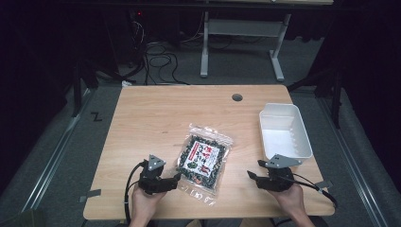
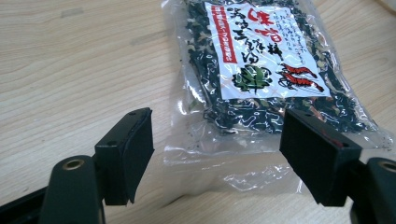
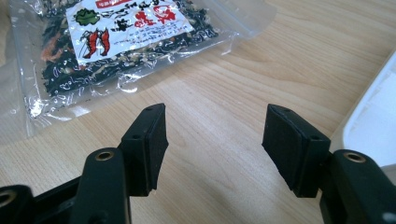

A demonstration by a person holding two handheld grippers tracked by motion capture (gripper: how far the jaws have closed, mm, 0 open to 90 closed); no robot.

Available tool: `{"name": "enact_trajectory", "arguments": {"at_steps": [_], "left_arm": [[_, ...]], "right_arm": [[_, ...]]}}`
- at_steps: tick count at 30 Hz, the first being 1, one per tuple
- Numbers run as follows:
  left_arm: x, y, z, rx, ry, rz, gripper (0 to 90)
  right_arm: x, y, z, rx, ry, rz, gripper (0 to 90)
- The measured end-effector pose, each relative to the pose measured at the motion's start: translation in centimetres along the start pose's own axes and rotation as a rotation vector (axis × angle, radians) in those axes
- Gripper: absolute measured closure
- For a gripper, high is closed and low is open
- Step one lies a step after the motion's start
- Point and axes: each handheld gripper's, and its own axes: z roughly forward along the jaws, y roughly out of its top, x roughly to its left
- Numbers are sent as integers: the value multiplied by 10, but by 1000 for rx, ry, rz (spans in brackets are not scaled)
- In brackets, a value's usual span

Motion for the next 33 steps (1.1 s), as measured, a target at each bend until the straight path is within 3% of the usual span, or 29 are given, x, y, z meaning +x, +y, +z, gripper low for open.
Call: {"name": "enact_trajectory", "arguments": {"at_steps": [8, 12, 14, 19, 20, 21, 24, 33], "left_arm": [[-13, 16, 19, 24, 4, 11, 231], [-24, 28, 40, 41, 5, 18, 219], [-28, 33, 53, 57, 25, 36, 206], [-23, 36, 64, 74, 51, 0, 201], [-21, 36, 66, 78, 57, -4, 201], [-19, 36, 67, 83, 65, -9, 200], [-17, 36, 69, 101, 65, 12, 196], [-10, 36, 73, 128, 34, 18, 217]], "right_arm": [[0, -2, 1, 11, -19, -13, 404], [0, -3, 1, 15, -34, -23, 404], [-1, -3, 1, 15, -40, -25, 404], [-2, -4, 1, 16, -37, -17, 409], [-4, -6, 1, -3, -20, 2, 415], [-10, -7, 0, 8, 1, 61, 405], [-11, -8, -3, -11, -39, 48, 413], [-10, -8, -2, -9, -24, 47, 409]]}}
